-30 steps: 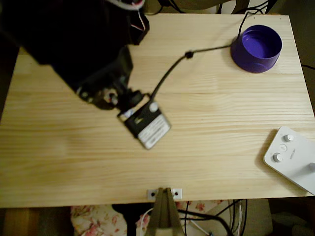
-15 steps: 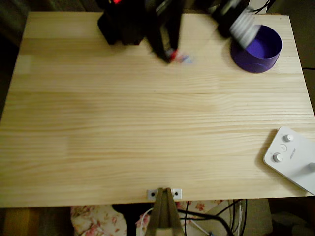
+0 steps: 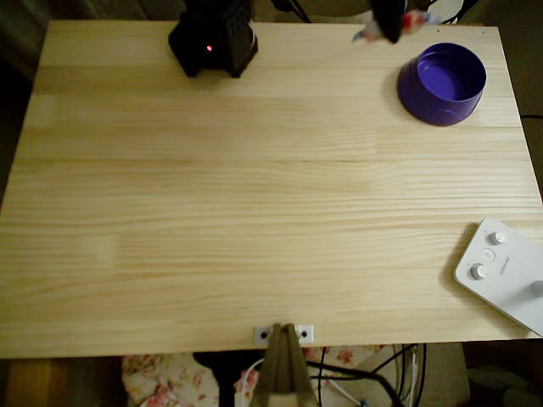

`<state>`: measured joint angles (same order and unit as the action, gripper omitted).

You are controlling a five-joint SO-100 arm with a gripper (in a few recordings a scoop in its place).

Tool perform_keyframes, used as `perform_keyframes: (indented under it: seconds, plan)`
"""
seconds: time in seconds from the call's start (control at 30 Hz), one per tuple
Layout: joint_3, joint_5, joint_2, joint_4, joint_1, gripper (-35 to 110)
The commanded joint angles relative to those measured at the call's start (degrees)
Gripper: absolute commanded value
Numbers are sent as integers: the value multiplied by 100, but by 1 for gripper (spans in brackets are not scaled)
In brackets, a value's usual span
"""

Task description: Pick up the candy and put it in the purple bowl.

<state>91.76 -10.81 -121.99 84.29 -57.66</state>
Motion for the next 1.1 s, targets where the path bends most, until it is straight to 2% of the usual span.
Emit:
perform_keyframes:
  seconds: [0.0,0.47,1.07]
  plan:
    - [-545,220,211,-343,-589,2]
    - [-1819,844,1934,-993,-1450,2]
    - [-3173,1063,3639,-1854,-2162,1]
